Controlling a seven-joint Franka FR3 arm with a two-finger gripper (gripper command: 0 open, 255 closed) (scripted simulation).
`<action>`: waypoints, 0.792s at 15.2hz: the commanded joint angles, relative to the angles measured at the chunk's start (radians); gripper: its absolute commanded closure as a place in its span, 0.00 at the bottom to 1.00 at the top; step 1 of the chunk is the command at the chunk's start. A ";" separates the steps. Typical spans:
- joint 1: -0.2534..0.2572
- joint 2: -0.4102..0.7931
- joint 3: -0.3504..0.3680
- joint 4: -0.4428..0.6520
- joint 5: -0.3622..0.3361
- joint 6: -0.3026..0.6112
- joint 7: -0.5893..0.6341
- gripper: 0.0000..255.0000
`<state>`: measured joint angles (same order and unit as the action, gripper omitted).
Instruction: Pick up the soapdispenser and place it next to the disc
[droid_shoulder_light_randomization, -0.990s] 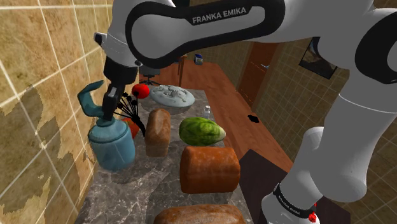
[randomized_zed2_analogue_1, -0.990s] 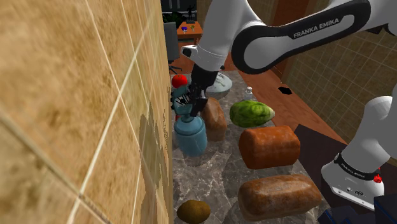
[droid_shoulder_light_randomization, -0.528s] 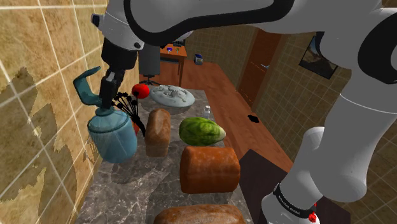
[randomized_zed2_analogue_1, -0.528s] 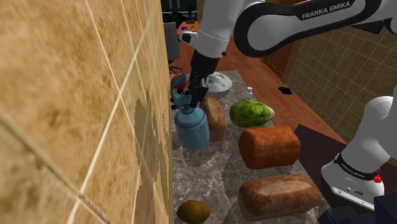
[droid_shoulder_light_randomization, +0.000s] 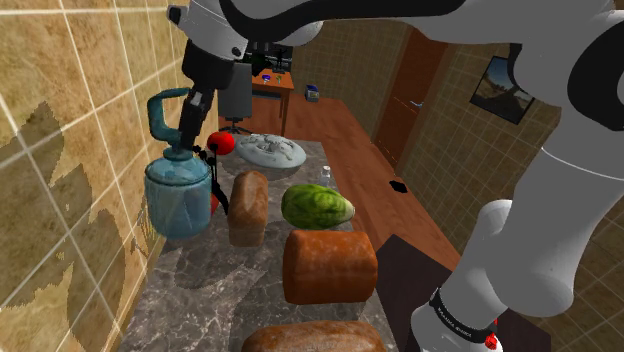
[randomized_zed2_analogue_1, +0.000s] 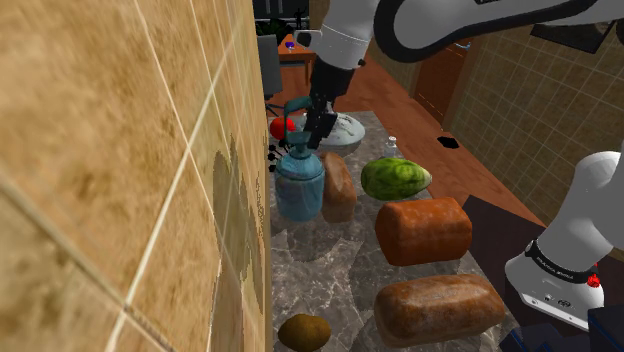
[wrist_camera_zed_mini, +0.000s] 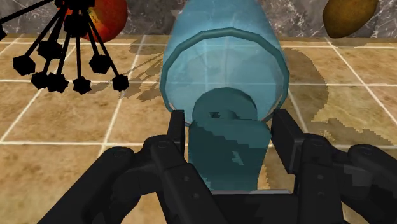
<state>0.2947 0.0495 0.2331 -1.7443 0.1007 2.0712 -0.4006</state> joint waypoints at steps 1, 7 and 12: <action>-0.022 -0.019 -0.018 -0.021 0.018 0.000 -0.047 1.00; -0.093 -0.059 -0.087 -0.064 0.068 -0.017 -0.202 1.00; -0.150 -0.065 -0.147 -0.066 0.099 -0.042 -0.328 1.00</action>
<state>0.1542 -0.0194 0.0960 -1.8239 0.1957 2.0419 -0.7073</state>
